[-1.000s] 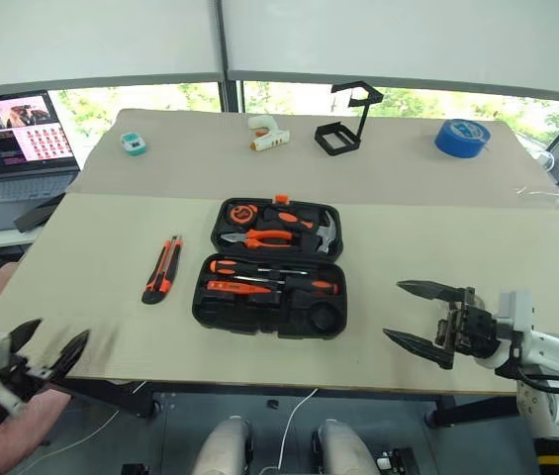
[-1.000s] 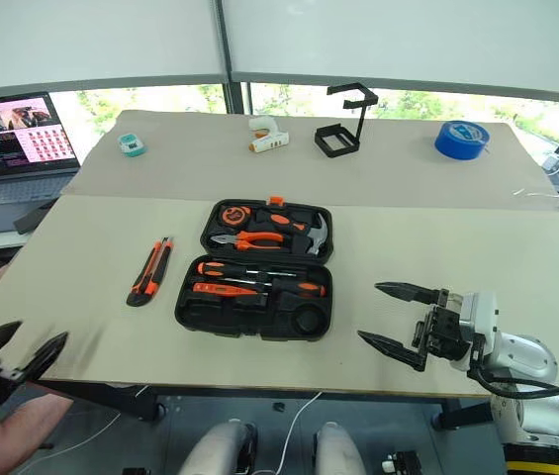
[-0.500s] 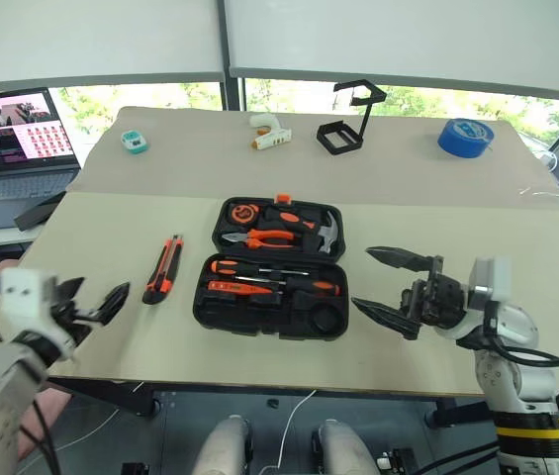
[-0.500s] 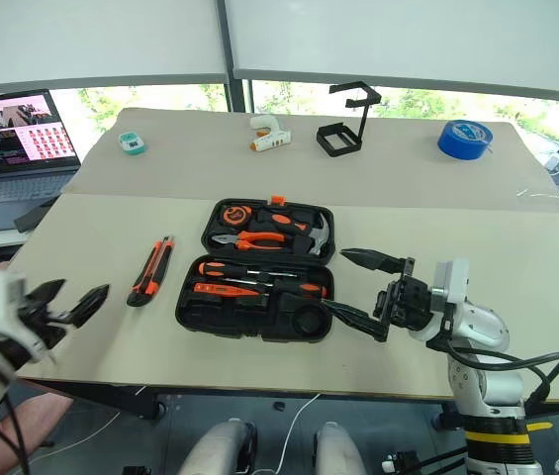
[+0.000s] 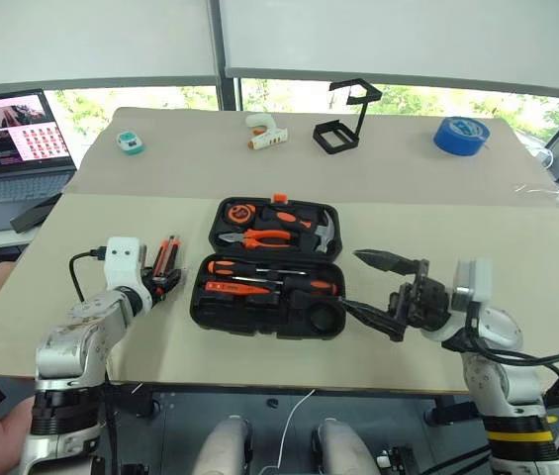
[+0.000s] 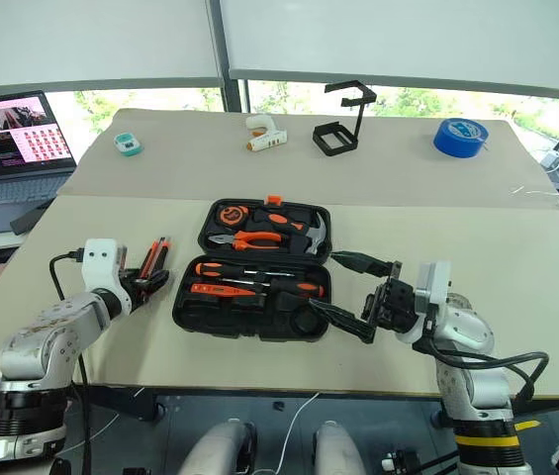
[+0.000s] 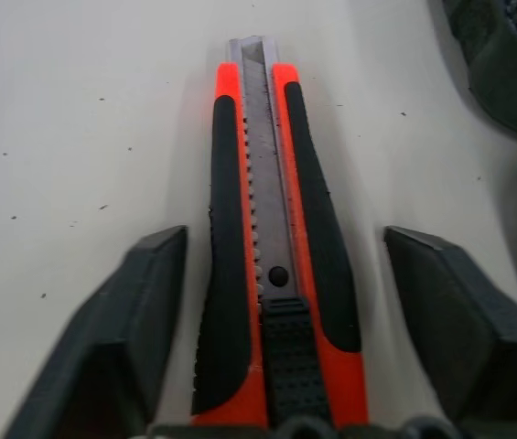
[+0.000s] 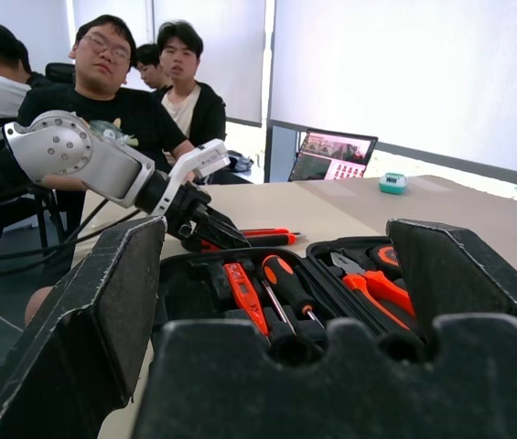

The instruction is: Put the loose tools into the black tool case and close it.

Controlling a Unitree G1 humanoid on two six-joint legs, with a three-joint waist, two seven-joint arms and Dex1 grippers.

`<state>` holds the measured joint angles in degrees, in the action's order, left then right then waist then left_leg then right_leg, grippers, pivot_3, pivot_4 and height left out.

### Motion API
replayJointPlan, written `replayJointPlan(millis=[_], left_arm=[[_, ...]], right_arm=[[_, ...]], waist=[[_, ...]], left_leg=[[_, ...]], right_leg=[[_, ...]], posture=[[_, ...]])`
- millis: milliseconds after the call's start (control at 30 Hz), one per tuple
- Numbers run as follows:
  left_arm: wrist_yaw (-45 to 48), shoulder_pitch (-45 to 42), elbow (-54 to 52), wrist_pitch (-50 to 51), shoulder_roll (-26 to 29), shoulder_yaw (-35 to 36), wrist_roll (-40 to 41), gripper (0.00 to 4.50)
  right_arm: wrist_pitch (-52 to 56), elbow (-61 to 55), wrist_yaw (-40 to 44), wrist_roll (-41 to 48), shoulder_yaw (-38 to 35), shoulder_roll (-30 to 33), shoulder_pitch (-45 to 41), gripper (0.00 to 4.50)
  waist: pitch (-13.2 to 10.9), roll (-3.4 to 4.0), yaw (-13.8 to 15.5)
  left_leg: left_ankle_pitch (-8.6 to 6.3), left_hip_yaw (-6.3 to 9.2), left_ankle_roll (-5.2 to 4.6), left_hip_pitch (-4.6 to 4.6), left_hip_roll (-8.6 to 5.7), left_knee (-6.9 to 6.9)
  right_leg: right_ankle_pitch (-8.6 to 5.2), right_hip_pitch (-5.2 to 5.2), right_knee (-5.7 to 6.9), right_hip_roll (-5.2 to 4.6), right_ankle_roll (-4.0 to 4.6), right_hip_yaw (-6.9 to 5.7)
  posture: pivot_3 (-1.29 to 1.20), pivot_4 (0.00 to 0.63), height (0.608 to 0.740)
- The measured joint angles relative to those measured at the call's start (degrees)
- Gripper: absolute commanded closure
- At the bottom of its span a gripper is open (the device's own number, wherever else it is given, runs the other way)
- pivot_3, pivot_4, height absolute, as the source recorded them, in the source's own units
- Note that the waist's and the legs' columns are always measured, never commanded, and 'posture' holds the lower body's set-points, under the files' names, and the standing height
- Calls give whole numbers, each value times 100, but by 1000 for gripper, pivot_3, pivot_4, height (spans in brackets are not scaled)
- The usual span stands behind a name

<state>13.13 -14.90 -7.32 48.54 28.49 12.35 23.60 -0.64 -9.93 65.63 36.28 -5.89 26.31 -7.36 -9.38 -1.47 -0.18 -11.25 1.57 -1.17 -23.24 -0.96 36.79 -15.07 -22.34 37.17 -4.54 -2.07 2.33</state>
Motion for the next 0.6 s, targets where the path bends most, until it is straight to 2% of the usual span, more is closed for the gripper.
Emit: replayJointPlan(millis=[33, 167, 300, 400, 500, 600], left_arm=[[89, 0, 38, -63, 18, -6, -18, 2650], [863, 191, 200, -755, 233, -32, -75, 2725], [3054, 477, 300, -2628, 1081, 62, 53, 2725], [4730, 501, 217, -3466, 1883, 67, 219, 2725], [5890, 395, -62, -3721, 2276, -488, 258, 2725], [6493, 46, -217, -3860, 2336, -1377, -60, 2725]], right_arm=[[-3, -14, 0, 0, -1, 0, 7, 0], [-16, -60, 7, 0, -16, 23, 44, 0], [-16, -62, 71, 3, -134, 224, 87, 0], [-16, -56, 228, 5, -250, 470, 131, 0], [-16, 26, 473, 6, -322, 746, 194, 0], [-11, 82, 674, 6, -389, 963, 293, 0]], waist=[[0, 0, 6], [-1, -1, 10], [-2, -2, 5], [-1, 1, -1], [-1, 5, 35], [-1, 5, 70]], left_leg=[[0, 0, 0, 0, -1, 0], [0, -1, 0, -9, 0, 0], [3, -10, 5, -59, 5, -7], [4, -16, 3, -61, 4, -17], [7, -20, -5, -62, -1, -18], [10, -25, -10, -62, -3, -18]], right_leg=[[0, 1, -1, -2, 0, 0], [0, -8, -6, -8, 1, -1], [7, -70, -4, -54, 15, -2], [7, -74, -10, -71, 16, 3], [7, -69, -17, -80, 15, -1], [8, -66, -16, -68, 13, -2]], posture=[[0, 150, 740], [0, 150, 740], [0, 150, 740], [0, 150, 740], [0, 150, 740], [0, 150, 740]])
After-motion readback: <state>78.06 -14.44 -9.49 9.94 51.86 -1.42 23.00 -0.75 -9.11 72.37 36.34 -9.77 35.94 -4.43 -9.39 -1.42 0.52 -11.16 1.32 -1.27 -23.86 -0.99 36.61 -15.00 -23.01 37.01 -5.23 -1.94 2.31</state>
